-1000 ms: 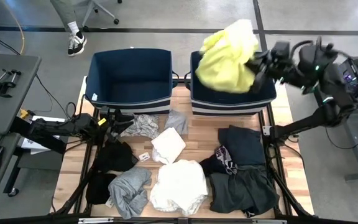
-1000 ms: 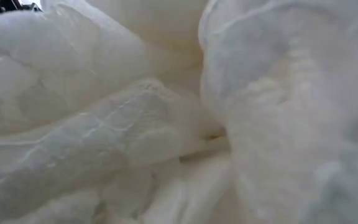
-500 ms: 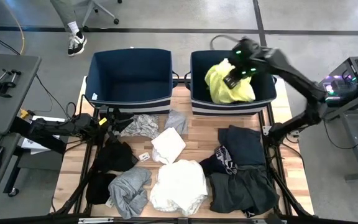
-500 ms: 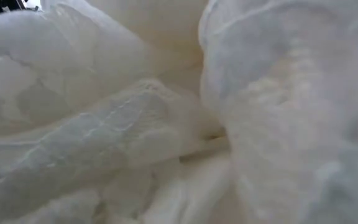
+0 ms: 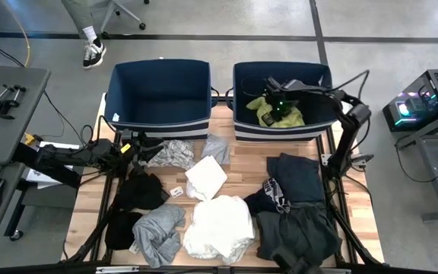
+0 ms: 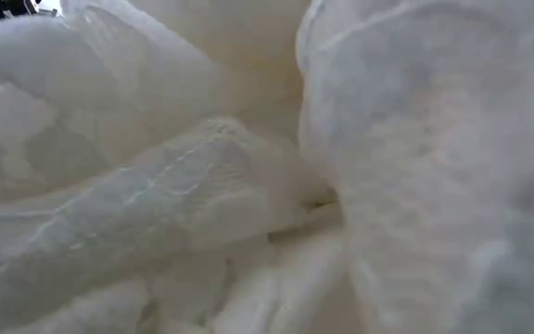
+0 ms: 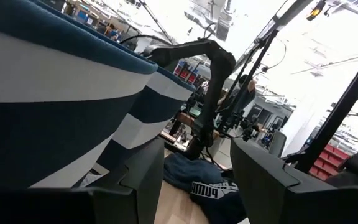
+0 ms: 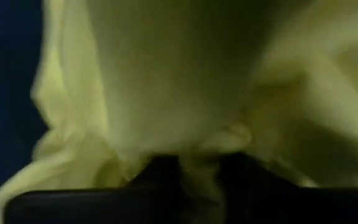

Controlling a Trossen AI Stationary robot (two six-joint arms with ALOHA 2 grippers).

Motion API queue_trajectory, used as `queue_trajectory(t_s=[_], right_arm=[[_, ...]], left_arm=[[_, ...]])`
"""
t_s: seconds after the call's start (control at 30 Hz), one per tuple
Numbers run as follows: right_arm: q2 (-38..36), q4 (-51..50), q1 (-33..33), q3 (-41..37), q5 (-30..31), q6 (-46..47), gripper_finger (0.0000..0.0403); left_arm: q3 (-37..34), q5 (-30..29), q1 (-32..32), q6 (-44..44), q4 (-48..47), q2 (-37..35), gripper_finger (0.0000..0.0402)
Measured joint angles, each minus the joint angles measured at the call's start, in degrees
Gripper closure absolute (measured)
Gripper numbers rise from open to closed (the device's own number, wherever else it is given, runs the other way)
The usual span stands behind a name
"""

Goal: Sort clothes
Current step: Put the yellow shirt into the right blue laundry bin, then put the white underwear into the right blue laundry bin

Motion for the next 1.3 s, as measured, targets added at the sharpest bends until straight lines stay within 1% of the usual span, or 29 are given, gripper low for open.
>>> queue_trajectory(t_s=[0.13, 0.23, 0.3, 0.37, 0.5, 0.63, 0.7, 0.77, 0.9, 1.0, 1.1, 1.2, 1.3], right_arm=[[-0.16, -5.31, 0.04, 2.92, -2.89, 0.01, 0.0252], [-3.31, -9.08, 0.2, 6.93, -2.95, 0.1, 0.0195], [-6.08, -10.87, 0.22, 9.91, -2.78, 0.95, 0.0166], [-8.66, -13.69, 0.2, 12.96, -2.24, 2.2, 0.0149], [-15.81, -15.43, 0.42, 19.05, -1.59, 4.21, 0.0141], [-23.89, -11.59, 3.02, 21.98, -1.21, 4.82, 0.014], [-28.78, -7.03, 5.64, 22.07, -1.39, 3.92, 0.014], [-33.31, -2.45, 8.9, 21.47, -1.68, 2.39, 0.0139], [-39.88, 3.96, 16.51, 20.13, -1.68, -0.12, 0.0139], [-42.52, 5.22, 21.29, 20.11, -1.67, -0.65, 0.0139], [-43.25, 4.74, 25.03, 20.09, -0.44, -0.65, 0.0139], [-42.9, 3.77, 27.53, 20.02, 1.29, -0.66, 0.0139], [-41.97, 3.75, 28.89, 20.02, 1.79, -1.31, 0.0139]], left_arm=[[2.27, 0.0, -0.05, 1.15, -3.14, 0.42, 0.0232], [5.81, 0.0, -0.07, 2.3, -8.1, 1.82, 0.0232], [8.66, 0.0, -0.07, 2.77, -11.85, 3.55, 0.0232], [11.83, 0.02, -0.07, 3.6, -15.45, 5.74, 0.0232], [18.92, 0.06, -0.07, 6.0, -22.62, 12.5, 0.0232], [27.35, 0.1, -0.04, 8.28, -30.82, 22.52, 0.0232], [31.95, 0.44, -0.06, 8.3, -35.29, 28.68, 0.0232], [36.39, 2.06, -0.04, 8.62, -40.14, 35.05, 0.0232], [43.57, 7.73, -0.04, 9.24, -46.72, 46.98, 0.0232], [45.79, 13.0, -0.04, 8.98, -46.1, 53.75, 0.0232], [46.25, 16.67, -0.04, 9.15, -45.16, 59.2, 0.0232], [46.38, 19.66, -0.8, 16.21, -44.35, 63.78, 0.0232], [46.37, 19.68, -1.94, 24.23, -41.18, 68.56, 0.0232]])
